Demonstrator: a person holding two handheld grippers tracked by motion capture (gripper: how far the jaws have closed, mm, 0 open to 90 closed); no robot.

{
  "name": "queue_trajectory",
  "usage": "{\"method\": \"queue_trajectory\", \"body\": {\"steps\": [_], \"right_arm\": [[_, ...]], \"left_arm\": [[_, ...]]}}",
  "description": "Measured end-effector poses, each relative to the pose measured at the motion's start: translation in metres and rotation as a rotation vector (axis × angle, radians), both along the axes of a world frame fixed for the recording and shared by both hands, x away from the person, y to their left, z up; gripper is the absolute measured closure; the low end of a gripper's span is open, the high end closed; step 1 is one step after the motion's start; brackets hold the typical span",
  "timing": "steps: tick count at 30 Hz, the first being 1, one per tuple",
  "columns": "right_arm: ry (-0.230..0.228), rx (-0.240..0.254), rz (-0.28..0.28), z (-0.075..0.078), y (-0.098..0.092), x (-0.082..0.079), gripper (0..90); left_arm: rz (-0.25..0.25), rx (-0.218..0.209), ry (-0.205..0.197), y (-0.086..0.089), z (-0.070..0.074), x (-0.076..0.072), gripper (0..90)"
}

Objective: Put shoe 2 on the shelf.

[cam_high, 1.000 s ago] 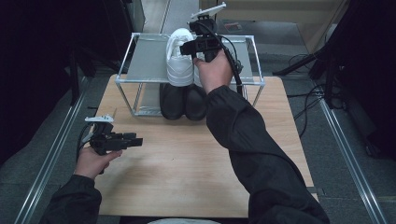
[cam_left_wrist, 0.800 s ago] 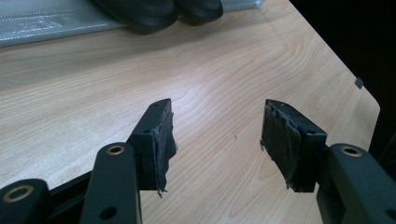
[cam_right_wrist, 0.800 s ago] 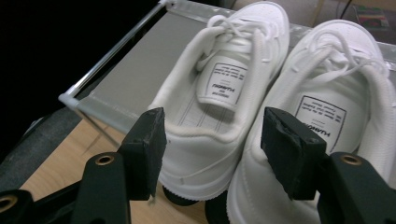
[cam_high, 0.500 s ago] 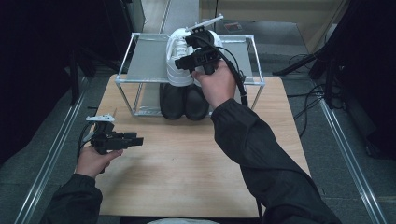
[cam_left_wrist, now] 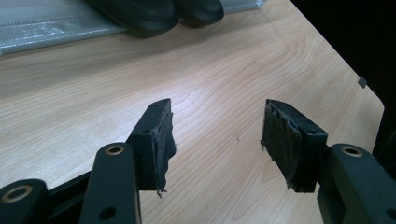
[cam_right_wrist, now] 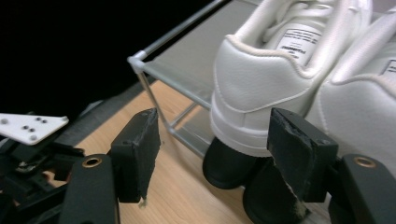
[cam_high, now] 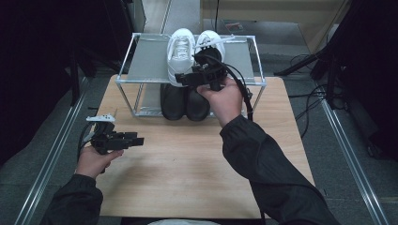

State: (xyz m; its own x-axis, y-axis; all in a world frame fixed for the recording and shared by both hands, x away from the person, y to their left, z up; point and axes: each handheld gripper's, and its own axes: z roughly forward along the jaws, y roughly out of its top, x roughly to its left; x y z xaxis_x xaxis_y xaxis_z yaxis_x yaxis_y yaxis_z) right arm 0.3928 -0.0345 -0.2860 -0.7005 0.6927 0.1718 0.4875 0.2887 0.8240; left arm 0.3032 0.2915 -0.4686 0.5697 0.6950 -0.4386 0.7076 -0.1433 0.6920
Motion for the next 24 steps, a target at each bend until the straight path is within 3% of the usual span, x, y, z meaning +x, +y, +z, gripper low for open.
{"method": "queue_trajectory", "body": {"steps": [4,9,13,18,19,24], "right_arm": [[-0.015,-0.033,0.037,-0.010,-0.004,-0.006,35.4],[-0.003,-0.012,0.077,-0.023,-0.013,-0.010,34.9],[0.010,0.018,0.117,-0.033,-0.020,-0.014,34.7],[0.002,-0.013,0.183,-0.050,-0.029,-0.023,29.0],[0.012,-0.012,0.240,-0.057,-0.034,-0.026,25.6],[0.017,-0.011,0.221,-0.073,-0.045,-0.032,25.6]], "left_arm": [[0.002,0.002,0.000,0.000,0.000,0.000,43.1],[0.005,0.002,-0.006,0.000,0.000,0.000,43.0],[-0.003,0.009,-0.044,-0.002,0.002,-0.002,42.0],[-0.025,0.029,-0.063,-0.006,0.002,-0.003,39.8],[-0.028,0.030,-0.062,-0.007,0.002,-0.004,39.7],[-0.032,0.037,-0.064,-0.008,0.001,-0.003,38.6]]}}
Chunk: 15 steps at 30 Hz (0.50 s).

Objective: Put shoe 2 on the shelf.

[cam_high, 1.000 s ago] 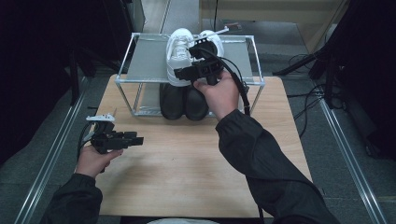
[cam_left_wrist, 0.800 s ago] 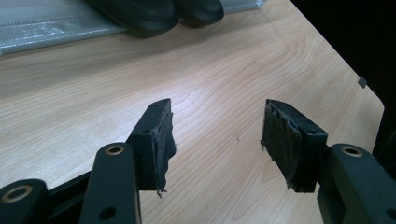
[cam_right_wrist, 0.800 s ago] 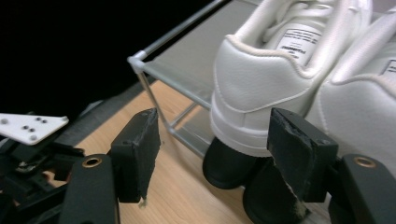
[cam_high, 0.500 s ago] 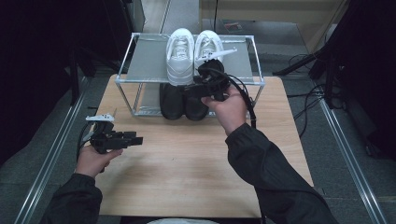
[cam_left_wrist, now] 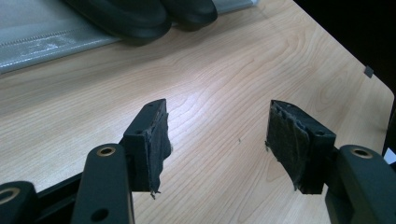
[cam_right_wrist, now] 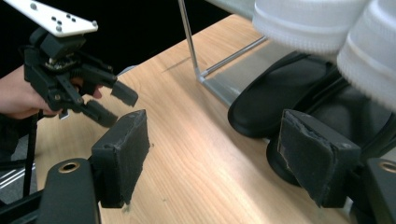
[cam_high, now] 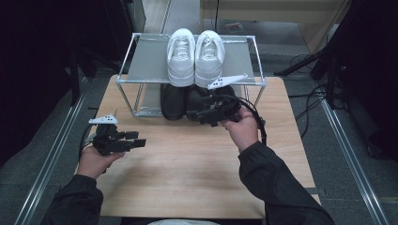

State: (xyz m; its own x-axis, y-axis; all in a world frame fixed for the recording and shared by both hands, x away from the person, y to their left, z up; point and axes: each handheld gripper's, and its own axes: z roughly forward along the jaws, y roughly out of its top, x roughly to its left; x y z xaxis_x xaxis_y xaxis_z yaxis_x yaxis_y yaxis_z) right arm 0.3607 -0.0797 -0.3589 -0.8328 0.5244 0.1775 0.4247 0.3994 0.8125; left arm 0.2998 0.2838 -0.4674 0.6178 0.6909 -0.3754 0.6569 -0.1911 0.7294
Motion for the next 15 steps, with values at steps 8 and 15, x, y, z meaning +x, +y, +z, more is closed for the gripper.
{"method": "queue_trajectory", "body": {"steps": [8,15], "right_arm": [[0.008,-0.018,-0.019,-0.022,-0.017,-0.006,25.6],[0.038,0.020,-0.014,-0.037,-0.031,-0.009,25.4]], "left_arm": [[-0.006,0.016,-0.004,-0.002,-0.002,0.000,37.6],[-0.003,0.025,-0.023,-0.002,-0.001,0.000,37.4]]}}
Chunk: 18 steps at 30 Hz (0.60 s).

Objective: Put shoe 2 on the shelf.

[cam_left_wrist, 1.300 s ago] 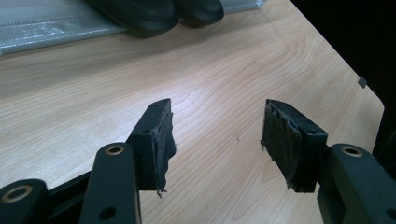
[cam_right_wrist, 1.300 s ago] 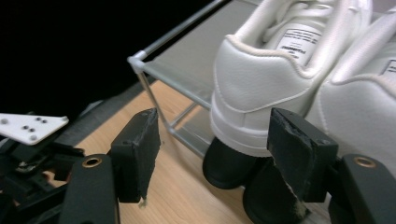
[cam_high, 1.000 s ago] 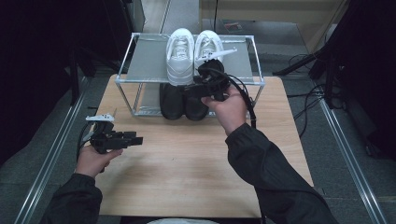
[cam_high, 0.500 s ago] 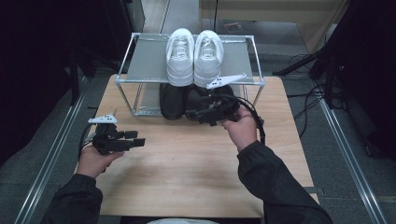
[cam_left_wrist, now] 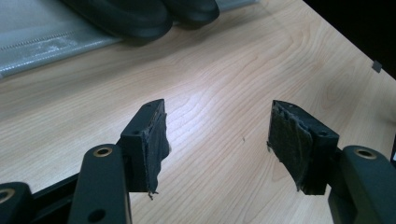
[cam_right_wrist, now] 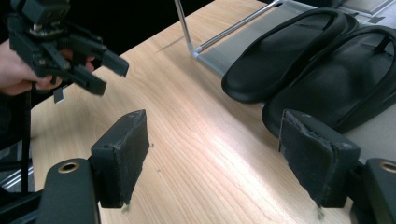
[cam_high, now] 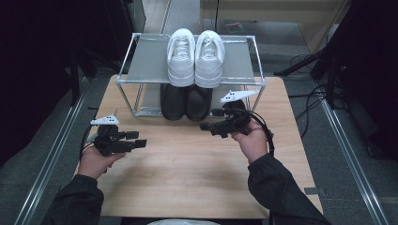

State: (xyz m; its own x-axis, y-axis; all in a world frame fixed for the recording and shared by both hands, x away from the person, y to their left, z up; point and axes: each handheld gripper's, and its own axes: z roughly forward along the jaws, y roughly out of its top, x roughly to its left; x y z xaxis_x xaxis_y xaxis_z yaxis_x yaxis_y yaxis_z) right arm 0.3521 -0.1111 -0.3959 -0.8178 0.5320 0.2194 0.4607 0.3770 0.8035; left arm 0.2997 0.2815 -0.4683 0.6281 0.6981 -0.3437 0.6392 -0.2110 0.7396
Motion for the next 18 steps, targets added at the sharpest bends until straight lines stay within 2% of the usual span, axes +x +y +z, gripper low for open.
{"method": "queue_trajectory", "body": {"steps": [2,5,6,9,11,12,13,16,18], "right_arm": [[-0.005,0.001,0.001,-0.002,-0.002,-0.001,25.4],[-0.022,-0.019,0.016,-0.013,-0.009,-0.004,25.4],[-0.022,-0.019,0.016,-0.013,-0.009,-0.004,25.4],[-0.010,-0.029,0.014,-0.027,-0.019,-0.007,25.4],[0.007,-0.012,0.005,-0.033,-0.026,-0.008,25.4],[0.007,-0.012,0.005,-0.033,-0.026,-0.008,25.4],[0.013,0.014,0.006,-0.039,-0.034,-0.010,25.3],[-0.007,0.030,-0.001,-0.048,-0.046,-0.014,25.2],[-0.031,0.035,0.003,-0.054,-0.053,-0.017,24.9]], "left_arm": [[0.001,0.000,-0.002,0.000,0.000,0.000,37.4],[0.004,0.003,-0.003,-0.002,-0.001,0.000,37.3],[0.004,0.003,-0.003,-0.002,-0.001,0.000,37.3],[-0.003,0.006,0.005,-0.003,-0.001,0.000,37.3],[-0.013,-0.026,0.014,-0.005,-0.001,-0.002,37.0],[-0.013,-0.026,0.014,-0.005,-0.001,-0.002,36.9],[-0.027,-0.037,0.010,-0.007,0.000,-0.003,36.9],[-0.039,-0.019,-0.004,-0.010,0.001,-0.004,36.7],[-0.045,-0.015,0.003,-0.012,0.000,-0.003,36.7]]}}
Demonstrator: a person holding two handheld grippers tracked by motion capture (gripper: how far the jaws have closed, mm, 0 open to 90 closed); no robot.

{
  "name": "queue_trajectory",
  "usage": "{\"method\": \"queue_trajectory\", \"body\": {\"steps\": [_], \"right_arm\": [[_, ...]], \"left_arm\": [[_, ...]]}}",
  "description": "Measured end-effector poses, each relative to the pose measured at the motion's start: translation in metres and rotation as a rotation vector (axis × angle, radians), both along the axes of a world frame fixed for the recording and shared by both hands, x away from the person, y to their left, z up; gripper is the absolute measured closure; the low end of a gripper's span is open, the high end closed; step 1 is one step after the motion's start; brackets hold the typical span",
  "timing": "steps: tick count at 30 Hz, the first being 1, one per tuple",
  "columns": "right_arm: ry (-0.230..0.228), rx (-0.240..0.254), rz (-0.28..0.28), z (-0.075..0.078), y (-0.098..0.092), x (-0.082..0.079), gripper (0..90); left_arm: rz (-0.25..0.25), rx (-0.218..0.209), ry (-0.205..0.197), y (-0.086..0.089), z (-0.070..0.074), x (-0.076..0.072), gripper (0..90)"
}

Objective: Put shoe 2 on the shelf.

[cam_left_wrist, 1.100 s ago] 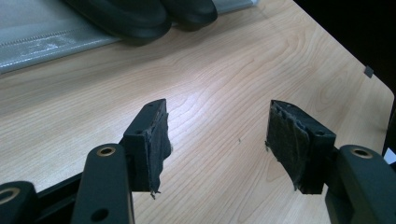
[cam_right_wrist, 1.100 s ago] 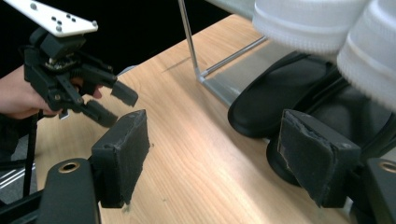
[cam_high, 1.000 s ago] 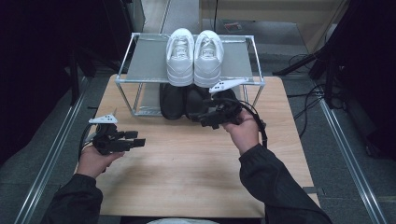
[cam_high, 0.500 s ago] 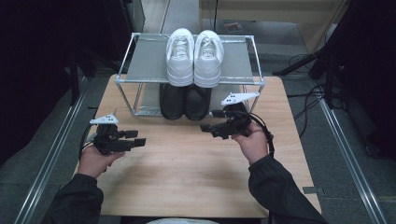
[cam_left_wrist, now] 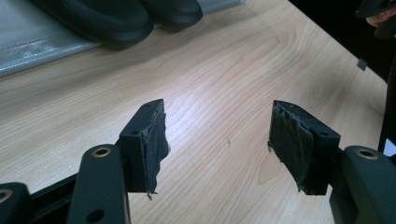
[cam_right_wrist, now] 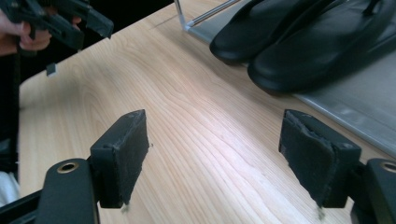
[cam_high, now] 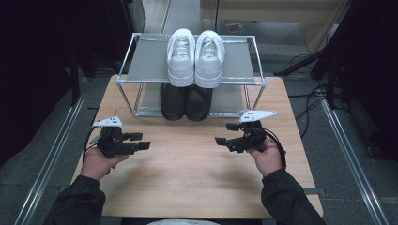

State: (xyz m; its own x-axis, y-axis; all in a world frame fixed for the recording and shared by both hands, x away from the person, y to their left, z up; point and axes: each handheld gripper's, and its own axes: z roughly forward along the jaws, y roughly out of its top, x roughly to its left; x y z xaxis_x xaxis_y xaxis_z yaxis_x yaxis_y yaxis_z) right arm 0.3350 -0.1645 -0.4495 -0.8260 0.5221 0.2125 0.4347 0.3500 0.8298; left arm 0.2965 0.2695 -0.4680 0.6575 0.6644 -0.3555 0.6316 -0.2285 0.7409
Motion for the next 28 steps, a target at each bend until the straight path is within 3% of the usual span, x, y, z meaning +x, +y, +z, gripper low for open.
{"method": "queue_trajectory", "body": {"steps": [2,7,11,16,21,25,27,28], "right_arm": [[-0.007,-0.002,-0.005,-0.003,-0.003,-0.002,24.9],[0.024,-0.029,-0.031,-0.018,-0.016,-0.012,24.9],[0.010,-0.001,-0.065,-0.015,-0.022,-0.014,24.9],[0.010,-0.026,-0.131,-0.017,-0.027,-0.014,25.0],[0.023,-0.030,-0.121,-0.019,-0.025,-0.014,24.9],[0.023,-0.046,-0.114,-0.020,-0.023,-0.014,25.0],[0.030,-0.047,-0.107,-0.021,-0.022,-0.014,24.9],[0.035,-0.051,-0.108,-0.021,-0.022,-0.014,24.9]], "left_arm": [[-0.004,0.000,0.004,-0.001,0.000,0.001,36.6],[-0.029,0.023,-0.012,-0.010,0.001,0.002,36.0],[-0.044,0.025,-0.004,-0.016,0.001,0.004,35.8],[-0.030,0.042,-0.012,-0.022,0.000,0.005,34.4],[-0.012,0.030,-0.014,-0.025,-0.001,0.004,31.9],[-0.019,0.041,-0.052,-0.027,-0.002,0.002,32.3],[-0.021,0.085,-0.121,-0.029,-0.005,0.000,32.3],[-0.021,0.085,-0.121,-0.029,-0.005,0.000,32.5]]}}
